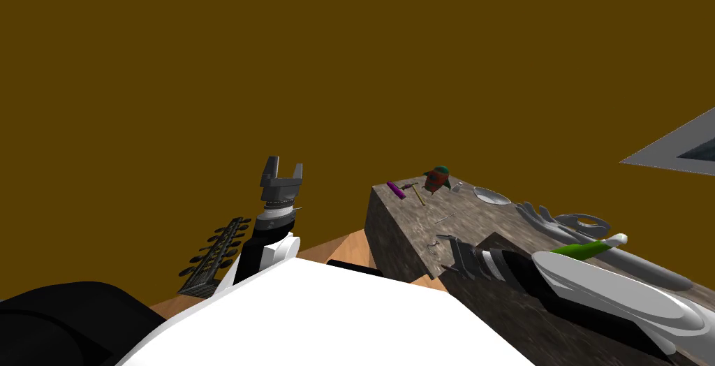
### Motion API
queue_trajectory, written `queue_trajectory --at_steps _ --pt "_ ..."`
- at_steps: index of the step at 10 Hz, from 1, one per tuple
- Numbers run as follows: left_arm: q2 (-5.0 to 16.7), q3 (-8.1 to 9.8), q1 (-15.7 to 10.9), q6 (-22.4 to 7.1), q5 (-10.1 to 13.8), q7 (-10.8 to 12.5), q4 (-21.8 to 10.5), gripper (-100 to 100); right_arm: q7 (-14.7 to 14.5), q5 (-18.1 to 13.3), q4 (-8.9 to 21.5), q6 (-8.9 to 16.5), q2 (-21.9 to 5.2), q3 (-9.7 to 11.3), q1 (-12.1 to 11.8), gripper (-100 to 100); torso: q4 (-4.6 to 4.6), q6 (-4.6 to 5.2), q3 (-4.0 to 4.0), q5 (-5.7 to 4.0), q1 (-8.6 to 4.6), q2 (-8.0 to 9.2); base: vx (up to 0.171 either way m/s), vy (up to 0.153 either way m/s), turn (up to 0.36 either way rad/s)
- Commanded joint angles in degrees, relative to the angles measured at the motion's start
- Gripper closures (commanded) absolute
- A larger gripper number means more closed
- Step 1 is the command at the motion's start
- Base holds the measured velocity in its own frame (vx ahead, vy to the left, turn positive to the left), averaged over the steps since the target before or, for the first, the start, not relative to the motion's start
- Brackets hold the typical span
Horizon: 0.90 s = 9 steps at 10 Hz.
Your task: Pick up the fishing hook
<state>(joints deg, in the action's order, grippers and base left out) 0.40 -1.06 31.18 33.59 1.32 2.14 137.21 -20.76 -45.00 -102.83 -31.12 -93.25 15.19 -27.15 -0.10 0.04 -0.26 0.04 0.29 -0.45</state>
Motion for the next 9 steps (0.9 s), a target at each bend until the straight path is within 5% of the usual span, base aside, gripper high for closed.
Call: queue_trajectory --at_steps 1,2,3,6,7,9 --pt "0.0 0.00 0.0 0.0 0.0 0.0 0.0 0 0.0 0.0 0.0 0.0 0.0 0.0 0.0 -100 0.00 0.00 0.00 0.00 0.00 0.00 0.038 0.016 0.020" --pt "0.0 0.00 0.0 0.0 0.0 0.0 0.0 0 0.0 0.0 0.0 0.0 -0.1 -0.1 0.0 0 0.04 0.03 0.10 -0.02 -0.06 0.17 0.008 0.003 -0.002" --pt "0.0 0.00 0.0 0.0 0.0 0.0 0.0 0 -0.8 -0.6 0.7 0.6 1.6 0.7 -0.2 -100 0.07 0.04 0.18 -0.03 -0.12 0.30 0.019 0.016 0.077" --pt "0.0 0.00 0.0 0.0 0.0 0.0 0.0 0 -0.9 -1.3 1.5 0.7 2.8 1.6 0.6 -100 0.07 0.03 0.18 -0.04 -0.08 0.30 0.022 0.016 0.063" --pt "0.0 0.00 0.0 0.0 0.0 0.0 0.0 0 -1.0 -1.3 1.6 0.8 2.9 1.7 0.6 100 0.08 0.04 0.20 -0.03 -0.11 0.35 0.000 0.000 0.000" --pt "0.0 0.00 0.0 0.0 0.0 0.0 0.0 0 -0.9 -1.3 1.6 0.8 2.9 1.6 0.6 100 0.09 0.04 0.24 -0.06 -0.12 0.42 0.000 0.000 0.000"
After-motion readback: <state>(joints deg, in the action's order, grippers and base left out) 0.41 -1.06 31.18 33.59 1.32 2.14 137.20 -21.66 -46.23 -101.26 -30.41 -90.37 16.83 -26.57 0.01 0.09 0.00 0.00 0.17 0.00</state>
